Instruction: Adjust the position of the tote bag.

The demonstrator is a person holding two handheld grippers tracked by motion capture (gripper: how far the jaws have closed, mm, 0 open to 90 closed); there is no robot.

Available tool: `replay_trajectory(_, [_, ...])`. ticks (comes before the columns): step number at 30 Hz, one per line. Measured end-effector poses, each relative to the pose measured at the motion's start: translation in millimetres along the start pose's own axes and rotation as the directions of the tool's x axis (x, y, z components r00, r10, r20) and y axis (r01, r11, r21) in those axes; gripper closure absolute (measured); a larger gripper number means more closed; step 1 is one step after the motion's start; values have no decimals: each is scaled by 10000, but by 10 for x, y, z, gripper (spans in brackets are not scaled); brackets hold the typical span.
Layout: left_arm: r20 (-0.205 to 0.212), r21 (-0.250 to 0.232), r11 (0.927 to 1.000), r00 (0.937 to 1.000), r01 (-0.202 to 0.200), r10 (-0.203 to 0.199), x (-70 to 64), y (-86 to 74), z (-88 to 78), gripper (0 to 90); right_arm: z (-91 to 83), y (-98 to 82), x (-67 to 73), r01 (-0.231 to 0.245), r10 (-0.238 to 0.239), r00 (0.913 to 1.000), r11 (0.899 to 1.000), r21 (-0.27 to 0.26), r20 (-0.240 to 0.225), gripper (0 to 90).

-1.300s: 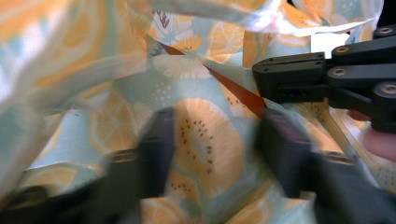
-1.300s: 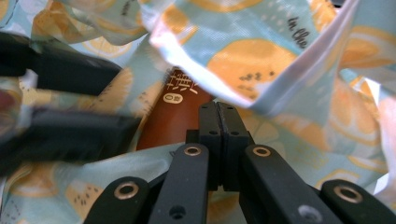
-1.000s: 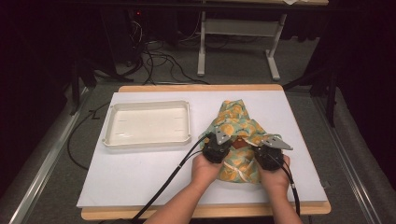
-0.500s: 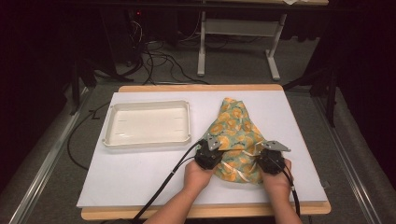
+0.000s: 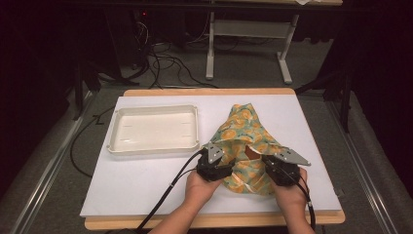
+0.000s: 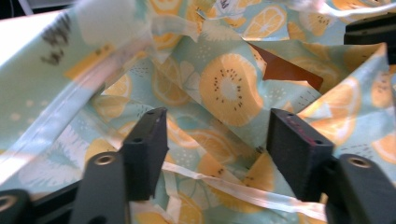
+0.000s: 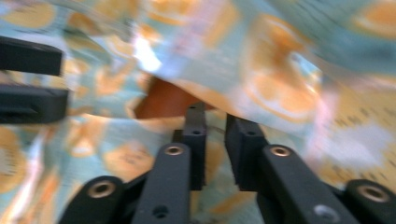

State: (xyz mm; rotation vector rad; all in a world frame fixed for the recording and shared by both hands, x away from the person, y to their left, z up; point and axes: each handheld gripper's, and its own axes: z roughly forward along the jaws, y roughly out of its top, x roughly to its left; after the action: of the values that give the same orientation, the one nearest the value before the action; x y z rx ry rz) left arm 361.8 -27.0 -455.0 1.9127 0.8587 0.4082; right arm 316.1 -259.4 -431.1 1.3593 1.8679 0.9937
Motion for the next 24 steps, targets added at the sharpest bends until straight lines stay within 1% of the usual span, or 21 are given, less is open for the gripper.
replay_trajectory(3, [-216,-197,9998,9998,-1,-4,-12,16,-32,332,9,82,103,249,-249,9997,9996,-149,-10,818])
replay_trajectory(5, [-391,-427,9991,9992,-13,-4,-11,32,-90,330,-3,112,153,234,-237,9997,9992,-311,-75,820])
replay_trajectory(6, [-420,-625,9980,9991,-79,53,-15,39,-128,354,-8,113,156,212,-216,9997,9990,-383,-94,825])
replay_trajectory(8, [-260,-1031,9943,9994,-261,235,-49,66,-202,483,0,101,135,176,-182,9997,9992,-357,-139,833])
replay_trajectory(9, [-152,-1202,9921,9993,-367,351,-82,94,-227,539,4,100,129,53,-61,9998,9991,-411,-205,838])
replay_trajectory(10, [58,-1291,9906,9990,-443,454,-125,131,-231,596,0,112,125,1,-15,9997,9984,-558,-256,850])
replay_trajectory(11, [271,-1253,9906,9979,-548,587,-170,177,-216,638,-6,131,132,-142,115,9992,9972,-730,-378,860])
replay_trajectory(12, [422,-1172,9915,9972,-572,625,-213,223,-182,654,-1,153,146,-250,212,9986,9964,-810,-475,866])
replay_trajectory(13, [477,-1160,9918,9971,-538,597,-251,265,-133,660,14,174,165,-303,260,9981,9966,-765,-555,870])
replay_trajectory(14, [493,-1120,9925,9973,-488,546,-280,302,-75,658,43,184,186,-349,308,9977,9971,-678,-609,874])
replay_trajectory(15, [508,-1037,9939,9978,-382,437,-303,330,-2,649,78,179,205,-366,337,9976,9983,-464,-607,875])
replay_trajectory(16, [560,-859,9960,9980,-259,308,-322,353,76,635,114,158,215,-346,333,9979,9991,-240,-553,874])
replay_trajectory(17, [582,-682,9973,9978,-271,311,-347,369,142,618,132,126,215,-309,305,9984,9995,-70,-469,870])
replay_trajectory(18, [590,-622,9976,9977,-307,344,-377,379,193,609,133,87,212,-339,341,9987,9994,58,-367,850])
replay_trajectory(20, [581,-597,9977,9977,-320,355,-432,384,279,588,114,-2,205,-353,356,9993,9991,232,-112,772])
replay_trajectory(21, [545,-483,9983,9978,-339,366,-453,384,320,569,106,-47,201,-400,403,9992,9987,314,-84,735])
replay_trajectory(23, [377,-224,9989,9984,-418,426,-484,369,400,555,96,-124,197,-373,371,9993,9982,465,49,662])
replay_trajectory(24, [193,-58,9988,9986,-489,490,-487,354,430,553,98,-151,194,-467,461,9989,9975,533,113,629])
